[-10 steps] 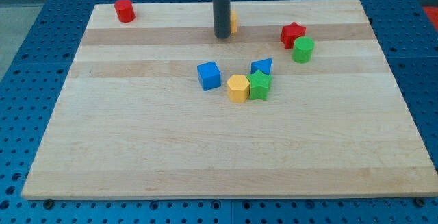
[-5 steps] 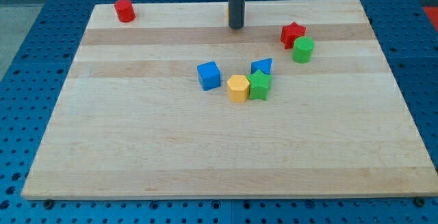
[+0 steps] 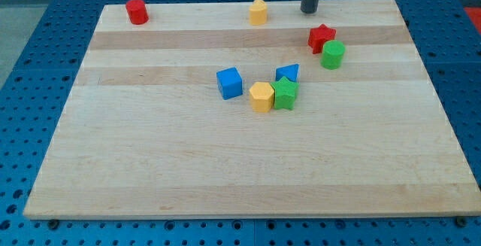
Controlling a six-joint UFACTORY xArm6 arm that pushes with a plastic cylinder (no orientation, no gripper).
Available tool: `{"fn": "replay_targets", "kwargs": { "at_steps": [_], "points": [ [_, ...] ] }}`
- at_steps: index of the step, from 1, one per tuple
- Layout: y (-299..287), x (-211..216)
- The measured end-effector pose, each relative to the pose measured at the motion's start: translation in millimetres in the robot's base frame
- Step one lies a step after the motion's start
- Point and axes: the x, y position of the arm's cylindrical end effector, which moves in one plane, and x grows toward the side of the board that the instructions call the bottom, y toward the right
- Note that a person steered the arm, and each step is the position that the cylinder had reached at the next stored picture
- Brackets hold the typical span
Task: Push yellow heart towards top center
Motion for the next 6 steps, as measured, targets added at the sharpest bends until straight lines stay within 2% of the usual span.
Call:
{"fn": "replay_targets", "kwargs": {
  "at_steps": [3,6],
  "points": [
    [-61,0],
    [-97,0]
  ]
}}
